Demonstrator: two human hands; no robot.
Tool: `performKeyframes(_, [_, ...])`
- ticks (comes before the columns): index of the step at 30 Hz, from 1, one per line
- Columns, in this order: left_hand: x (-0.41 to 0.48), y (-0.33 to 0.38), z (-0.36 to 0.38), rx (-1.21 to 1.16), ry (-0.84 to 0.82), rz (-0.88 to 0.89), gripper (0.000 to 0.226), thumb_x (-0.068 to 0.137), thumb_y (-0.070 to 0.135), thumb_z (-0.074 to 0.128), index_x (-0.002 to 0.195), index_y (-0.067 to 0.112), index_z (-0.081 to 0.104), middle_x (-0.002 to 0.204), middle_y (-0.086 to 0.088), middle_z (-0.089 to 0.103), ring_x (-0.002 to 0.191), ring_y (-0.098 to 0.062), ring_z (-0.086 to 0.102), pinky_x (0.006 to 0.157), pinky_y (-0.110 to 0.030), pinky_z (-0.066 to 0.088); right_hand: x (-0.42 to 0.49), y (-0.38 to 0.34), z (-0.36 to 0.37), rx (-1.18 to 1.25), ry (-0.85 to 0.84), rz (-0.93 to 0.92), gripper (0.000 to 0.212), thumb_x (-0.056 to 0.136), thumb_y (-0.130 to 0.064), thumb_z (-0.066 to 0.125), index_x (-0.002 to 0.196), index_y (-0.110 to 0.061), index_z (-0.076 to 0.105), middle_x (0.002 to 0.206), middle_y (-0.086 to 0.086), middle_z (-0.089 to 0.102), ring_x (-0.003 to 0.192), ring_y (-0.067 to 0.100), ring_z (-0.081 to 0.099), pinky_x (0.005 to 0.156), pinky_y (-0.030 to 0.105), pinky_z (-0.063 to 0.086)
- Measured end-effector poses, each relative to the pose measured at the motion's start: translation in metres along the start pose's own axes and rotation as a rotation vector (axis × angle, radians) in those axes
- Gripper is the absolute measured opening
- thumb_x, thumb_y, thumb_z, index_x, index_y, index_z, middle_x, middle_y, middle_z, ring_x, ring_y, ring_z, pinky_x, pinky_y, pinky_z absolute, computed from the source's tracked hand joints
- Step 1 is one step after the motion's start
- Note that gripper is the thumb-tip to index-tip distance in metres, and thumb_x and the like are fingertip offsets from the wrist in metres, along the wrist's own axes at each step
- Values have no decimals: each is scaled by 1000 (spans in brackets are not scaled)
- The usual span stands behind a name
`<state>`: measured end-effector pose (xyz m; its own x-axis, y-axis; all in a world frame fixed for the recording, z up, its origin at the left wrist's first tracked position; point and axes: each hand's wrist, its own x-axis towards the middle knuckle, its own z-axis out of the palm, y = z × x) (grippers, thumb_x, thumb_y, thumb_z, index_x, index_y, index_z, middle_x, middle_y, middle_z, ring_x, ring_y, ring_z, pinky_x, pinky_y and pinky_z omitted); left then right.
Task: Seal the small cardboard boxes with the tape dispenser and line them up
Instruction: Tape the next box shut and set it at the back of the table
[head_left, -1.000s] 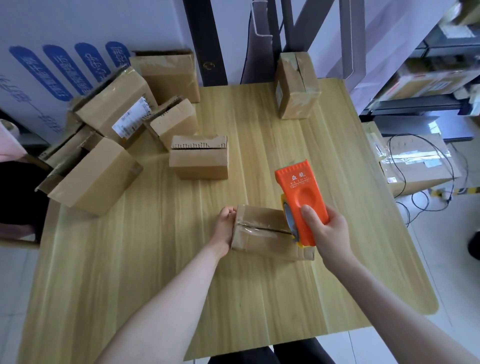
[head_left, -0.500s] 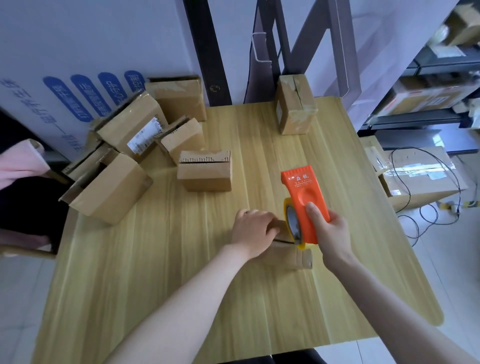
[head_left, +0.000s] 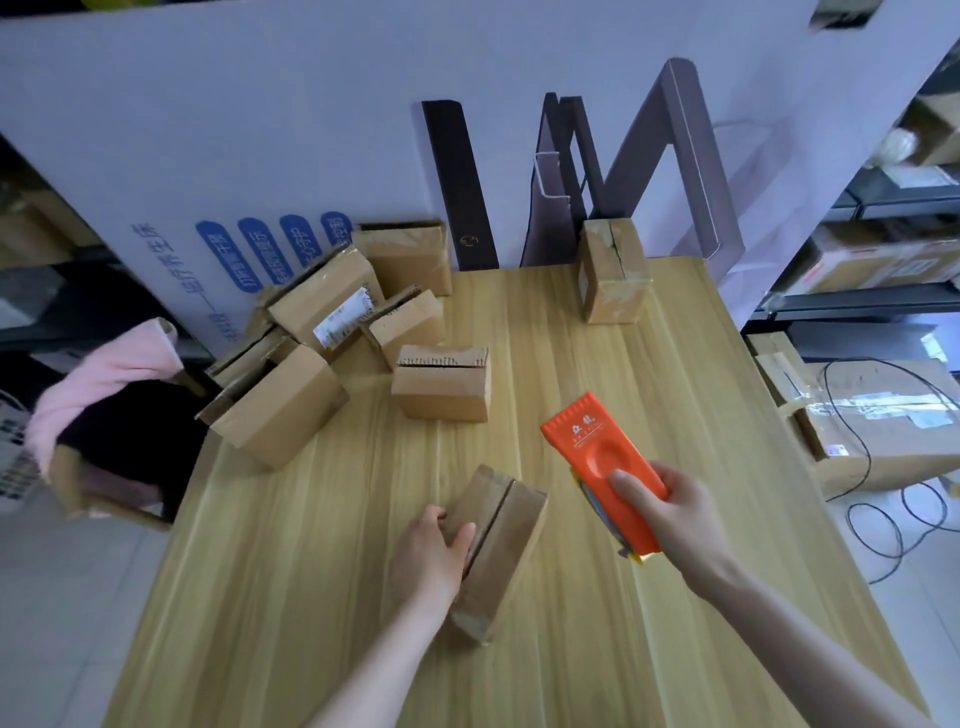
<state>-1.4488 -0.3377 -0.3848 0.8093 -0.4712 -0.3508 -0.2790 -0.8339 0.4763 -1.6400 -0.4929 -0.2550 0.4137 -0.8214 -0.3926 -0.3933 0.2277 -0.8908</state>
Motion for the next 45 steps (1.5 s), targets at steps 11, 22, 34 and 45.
performKeyframes(11, [-30, 119, -109, -736, -192, 376, 27, 89, 41, 63, 106, 22, 71, 100, 7, 73, 96, -4, 66, 87, -22, 52, -12, -19, -4, -223, -151, -205, 7, 83, -22, 73, 81, -16, 69, 64, 13, 68, 52, 27, 66, 50, 47, 56])
performKeyframes(22, [-33, 126, -120, -851, -308, 74, 15, 92, 24, 63, 81, 17, 72, 70, 5, 69, 66, -9, 60, 71, -25, 46, -19, -25, -3, -309, -197, -270, 37, 65, -53, 69, 78, -19, 68, 66, 9, 68, 55, 27, 66, 51, 47, 53])
performKeyframes(34, [2, 128, -129, -713, -325, 94, 6, 85, 11, 71, 80, 12, 68, 62, 5, 65, 54, -6, 55, 53, -17, 43, -14, -51, 5, -461, -203, -255, 24, 78, -44, 72, 77, -21, 68, 66, 4, 69, 56, 19, 67, 53, 48, 56])
performKeyframes(45, [45, 112, -139, -703, -40, 11, 18, 82, -11, 62, 76, 5, 69, 75, -7, 68, 55, -12, 54, 47, -11, 45, -20, -64, -18, -488, -160, -122, 29, 78, -38, 74, 76, -10, 68, 62, 9, 67, 48, 27, 66, 42, 45, 55])
